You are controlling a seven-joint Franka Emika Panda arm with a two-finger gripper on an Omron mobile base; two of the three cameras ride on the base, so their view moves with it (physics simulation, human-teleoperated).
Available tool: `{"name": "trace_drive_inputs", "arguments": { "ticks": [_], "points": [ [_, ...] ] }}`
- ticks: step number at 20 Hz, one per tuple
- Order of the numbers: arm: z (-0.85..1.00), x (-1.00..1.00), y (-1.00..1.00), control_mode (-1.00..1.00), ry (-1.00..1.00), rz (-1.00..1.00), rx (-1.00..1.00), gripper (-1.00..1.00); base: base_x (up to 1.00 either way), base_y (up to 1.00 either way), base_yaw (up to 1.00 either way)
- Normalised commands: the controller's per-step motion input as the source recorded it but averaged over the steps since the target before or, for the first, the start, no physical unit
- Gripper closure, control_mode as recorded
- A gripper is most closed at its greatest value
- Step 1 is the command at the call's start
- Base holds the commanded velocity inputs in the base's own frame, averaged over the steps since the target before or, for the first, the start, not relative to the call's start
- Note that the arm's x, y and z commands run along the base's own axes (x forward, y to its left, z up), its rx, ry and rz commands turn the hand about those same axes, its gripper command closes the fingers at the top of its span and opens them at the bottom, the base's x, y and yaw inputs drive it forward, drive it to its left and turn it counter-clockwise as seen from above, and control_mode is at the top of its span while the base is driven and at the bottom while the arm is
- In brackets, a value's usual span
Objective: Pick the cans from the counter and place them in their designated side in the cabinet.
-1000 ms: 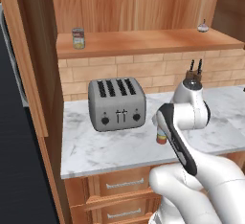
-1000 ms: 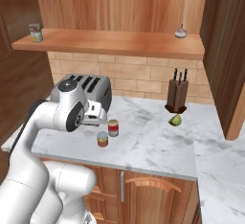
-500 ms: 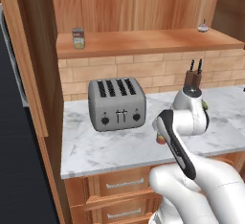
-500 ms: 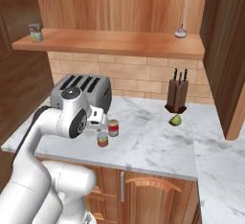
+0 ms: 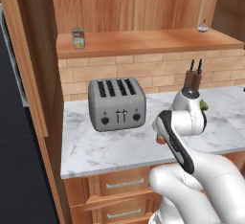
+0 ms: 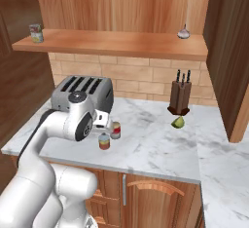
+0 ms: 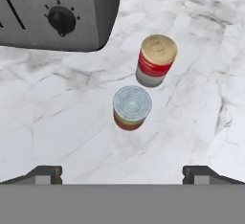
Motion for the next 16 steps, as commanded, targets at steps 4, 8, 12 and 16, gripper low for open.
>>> {"name": "trace_drive_inputs", "arguments": {
  "ticks": [4, 8, 12, 16],
  "points": [
    [-0.1, 0.22, -0.04, -1.0, 0.07, 0.0, 0.01, -1.0, 0.0, 0.0, 0.0],
    [-0.12, 0.21, 0.0, -1.0, 0.08, 0.0, 0.0, -1.0, 0.0, 0.0, 0.0],
    [-0.19, 0.19, 0.0, -1.0, 0.07, 0.0, 0.0, -1.0, 0.0, 0.0, 0.0],
    [-0.21, 0.17, 0.0, -1.0, 0.04, 0.0, 0.0, -1.0, 0.0, 0.0, 0.0]
  ]
}}
